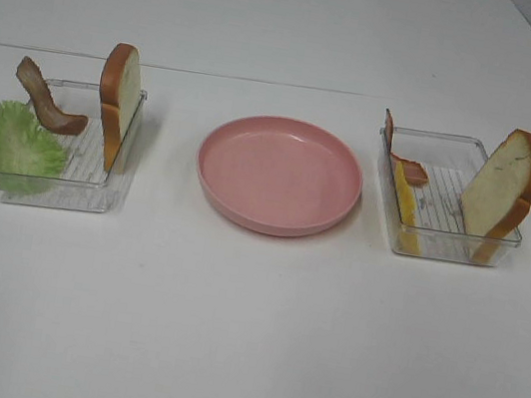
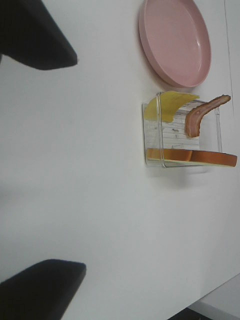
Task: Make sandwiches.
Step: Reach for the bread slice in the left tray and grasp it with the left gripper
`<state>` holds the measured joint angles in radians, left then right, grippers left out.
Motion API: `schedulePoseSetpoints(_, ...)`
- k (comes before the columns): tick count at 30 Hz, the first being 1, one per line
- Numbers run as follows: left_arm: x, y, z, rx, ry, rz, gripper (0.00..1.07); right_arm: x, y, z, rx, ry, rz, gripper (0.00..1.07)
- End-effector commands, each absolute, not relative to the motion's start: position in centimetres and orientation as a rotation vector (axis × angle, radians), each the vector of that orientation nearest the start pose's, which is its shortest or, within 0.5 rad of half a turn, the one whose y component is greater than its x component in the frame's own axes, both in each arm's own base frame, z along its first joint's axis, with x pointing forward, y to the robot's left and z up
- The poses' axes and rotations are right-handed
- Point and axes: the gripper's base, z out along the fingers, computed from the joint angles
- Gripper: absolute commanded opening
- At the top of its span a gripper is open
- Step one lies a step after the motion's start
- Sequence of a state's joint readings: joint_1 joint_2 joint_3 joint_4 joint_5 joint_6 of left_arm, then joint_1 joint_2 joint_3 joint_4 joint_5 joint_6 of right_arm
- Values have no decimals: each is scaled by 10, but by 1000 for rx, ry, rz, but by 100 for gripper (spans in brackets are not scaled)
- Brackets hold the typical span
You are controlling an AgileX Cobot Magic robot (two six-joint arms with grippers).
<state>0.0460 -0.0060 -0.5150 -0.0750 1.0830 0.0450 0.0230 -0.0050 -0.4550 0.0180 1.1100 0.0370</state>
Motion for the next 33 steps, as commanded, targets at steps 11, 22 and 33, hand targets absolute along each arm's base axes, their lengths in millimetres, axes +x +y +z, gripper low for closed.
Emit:
schedulePoseSetpoints(11, -10, -7, 280, 2, 2026, -42, 101, -7, 1, 261, 9, 2095, 44, 96)
schedulePoseSetpoints(22, 13, -7, 301, -1, 2192, -64, 101, -7, 1, 261, 9, 2095, 44, 96)
schedulePoseSetpoints(33, 153, 2, 368, -7, 2680, -49, 101, -7, 1, 261, 9, 2095, 44, 96)
